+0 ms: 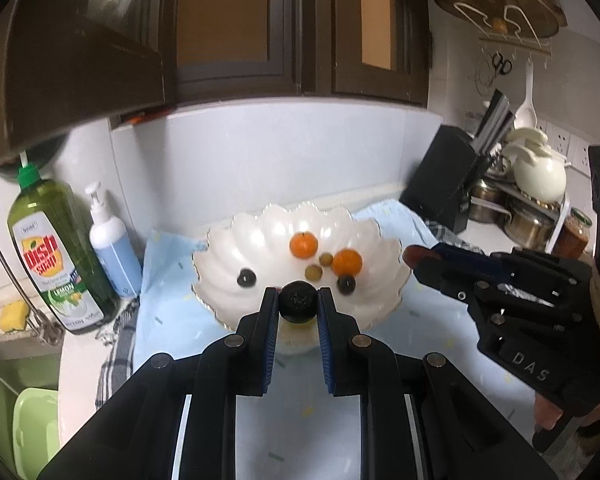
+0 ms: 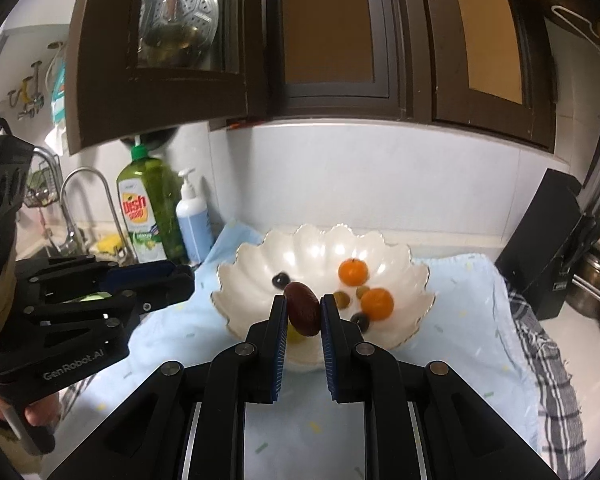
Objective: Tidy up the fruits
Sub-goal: 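Lift the red date and dark plum and carry them over the white bowl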
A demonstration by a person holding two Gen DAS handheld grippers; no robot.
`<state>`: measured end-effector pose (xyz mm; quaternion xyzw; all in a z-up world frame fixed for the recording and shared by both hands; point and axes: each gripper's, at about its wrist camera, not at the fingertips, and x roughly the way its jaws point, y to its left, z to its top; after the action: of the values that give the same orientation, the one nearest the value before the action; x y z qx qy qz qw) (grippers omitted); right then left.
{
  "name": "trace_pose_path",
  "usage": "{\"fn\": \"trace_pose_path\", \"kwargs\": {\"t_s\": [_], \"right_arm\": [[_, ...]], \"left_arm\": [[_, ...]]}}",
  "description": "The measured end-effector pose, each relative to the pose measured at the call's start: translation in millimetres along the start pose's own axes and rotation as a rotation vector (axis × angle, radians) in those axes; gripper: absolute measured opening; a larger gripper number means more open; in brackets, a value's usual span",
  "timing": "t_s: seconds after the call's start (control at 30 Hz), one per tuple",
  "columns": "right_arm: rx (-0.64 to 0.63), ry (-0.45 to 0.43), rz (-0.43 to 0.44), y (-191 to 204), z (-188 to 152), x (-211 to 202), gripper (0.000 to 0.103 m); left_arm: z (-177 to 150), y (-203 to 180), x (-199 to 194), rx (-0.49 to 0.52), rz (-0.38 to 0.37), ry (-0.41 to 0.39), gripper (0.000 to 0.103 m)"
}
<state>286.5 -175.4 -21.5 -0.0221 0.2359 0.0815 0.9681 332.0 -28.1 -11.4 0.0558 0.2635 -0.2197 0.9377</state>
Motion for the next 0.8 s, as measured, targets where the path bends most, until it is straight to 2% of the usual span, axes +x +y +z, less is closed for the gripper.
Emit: {"fn": "trace_pose_path", "kwargs": {"t_s": [0.17, 0.53, 0.8], "right_arm": [[0.012, -0.022, -0.008, -7.7, 12.7, 6.2, 0.018], [0.039, -0.022, -0.033, -25.7, 36.0, 36.0, 0.018], [0.039, 0.015, -0.039, -38.1, 50.7, 67.6, 0.018]], "left_arm": [[15.0, 0.5, 4.0, -0.009, 0.032, -0.028, 0.02], [42.7, 3.0, 34.6, -0.012, 0.063, -0.026, 0.02], [57.1, 12.6, 67.7, -0.036, 0.068, 0.023, 0.02]]}}
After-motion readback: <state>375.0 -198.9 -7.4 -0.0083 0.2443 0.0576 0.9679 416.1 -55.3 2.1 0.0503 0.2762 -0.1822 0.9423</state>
